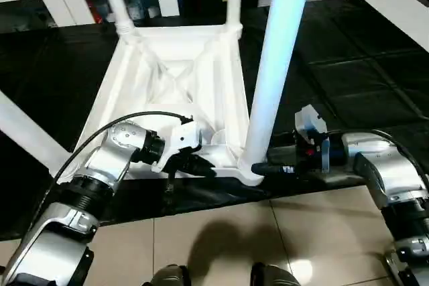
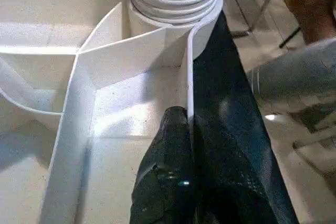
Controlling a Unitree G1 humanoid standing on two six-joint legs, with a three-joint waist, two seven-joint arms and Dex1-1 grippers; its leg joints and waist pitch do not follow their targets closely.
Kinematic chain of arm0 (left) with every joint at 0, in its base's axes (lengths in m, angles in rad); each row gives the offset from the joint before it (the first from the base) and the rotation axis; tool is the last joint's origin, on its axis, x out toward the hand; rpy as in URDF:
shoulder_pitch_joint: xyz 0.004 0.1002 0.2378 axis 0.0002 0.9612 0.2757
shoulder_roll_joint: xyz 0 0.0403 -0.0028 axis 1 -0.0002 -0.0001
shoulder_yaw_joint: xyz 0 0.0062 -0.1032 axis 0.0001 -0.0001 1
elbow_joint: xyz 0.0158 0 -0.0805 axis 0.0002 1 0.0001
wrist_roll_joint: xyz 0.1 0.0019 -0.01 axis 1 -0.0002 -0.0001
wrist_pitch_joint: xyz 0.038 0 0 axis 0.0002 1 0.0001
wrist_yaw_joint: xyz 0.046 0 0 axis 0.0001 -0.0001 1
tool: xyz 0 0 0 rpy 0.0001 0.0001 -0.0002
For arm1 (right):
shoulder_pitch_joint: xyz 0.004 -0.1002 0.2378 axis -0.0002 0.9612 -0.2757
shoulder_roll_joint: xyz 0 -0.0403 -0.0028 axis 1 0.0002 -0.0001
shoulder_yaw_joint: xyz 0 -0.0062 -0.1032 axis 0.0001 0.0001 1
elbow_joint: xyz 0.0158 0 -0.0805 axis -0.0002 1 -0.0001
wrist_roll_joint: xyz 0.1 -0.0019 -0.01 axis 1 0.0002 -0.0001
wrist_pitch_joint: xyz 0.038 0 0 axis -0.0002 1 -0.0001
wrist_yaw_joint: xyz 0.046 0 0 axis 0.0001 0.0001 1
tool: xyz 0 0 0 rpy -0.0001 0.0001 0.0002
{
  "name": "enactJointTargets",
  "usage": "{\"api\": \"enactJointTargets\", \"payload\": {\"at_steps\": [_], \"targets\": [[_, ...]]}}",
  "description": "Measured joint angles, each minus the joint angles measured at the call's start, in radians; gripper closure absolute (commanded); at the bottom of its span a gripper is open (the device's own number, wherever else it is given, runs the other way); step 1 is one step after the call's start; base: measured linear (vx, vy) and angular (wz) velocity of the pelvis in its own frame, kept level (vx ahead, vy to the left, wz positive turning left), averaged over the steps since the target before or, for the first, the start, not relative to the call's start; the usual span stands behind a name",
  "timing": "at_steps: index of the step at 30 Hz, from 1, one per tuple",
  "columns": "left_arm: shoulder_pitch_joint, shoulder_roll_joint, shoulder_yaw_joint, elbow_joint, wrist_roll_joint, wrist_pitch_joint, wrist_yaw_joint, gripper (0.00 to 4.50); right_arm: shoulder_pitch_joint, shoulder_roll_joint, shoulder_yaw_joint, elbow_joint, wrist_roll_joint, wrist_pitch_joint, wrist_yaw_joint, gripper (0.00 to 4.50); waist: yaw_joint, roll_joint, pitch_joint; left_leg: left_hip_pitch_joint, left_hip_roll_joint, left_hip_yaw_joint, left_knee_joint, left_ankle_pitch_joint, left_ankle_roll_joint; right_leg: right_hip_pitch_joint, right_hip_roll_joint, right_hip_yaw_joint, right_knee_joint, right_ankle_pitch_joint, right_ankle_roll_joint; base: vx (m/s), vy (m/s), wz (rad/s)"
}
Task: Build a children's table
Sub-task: Rotate leg to tighten
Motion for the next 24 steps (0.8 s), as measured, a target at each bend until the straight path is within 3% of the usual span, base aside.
{"api": "enactJointTargets", "payload": {"at_steps": [17,21,24], "targets": [[-0.031,-0.001,-0.016,0.055,0.000,-0.037,-0.063,4.50,-0.033,0.002,0.028,0.040,0.025,0.006,0.099,2.49,0.007,0.000,0.000,0.000,0.000,0.000,0.001,-0.002,-0.003,0.000,-0.001,0.000,0.002,-0.001,0.001,0.000,0.000,0.00],[-0.031,-0.004,-0.016,0.054,-0.001,-0.027,-0.069,4.50,-0.011,-0.005,0.026,-0.001,0.037,0.044,0.089,2.55,0.013,0.000,0.000,0.000,0.000,0.000,0.001,-0.002,-0.003,0.000,-0.001,0.000,0.002,-0.001,0.001,0.000,0.000,0.00],[-0.031,-0.016,-0.006,0.041,0.000,0.042,-0.033,4.50,0.031,0.016,0.014,-0.090,0.030,0.104,-0.013,2.55,0.012,0.000,0.000,0.002,0.000,0.000,0.001,-0.002,-0.005,0.001,-0.001,0.000,0.003,-0.001,0.001,0.000,0.000,0.00]]}}
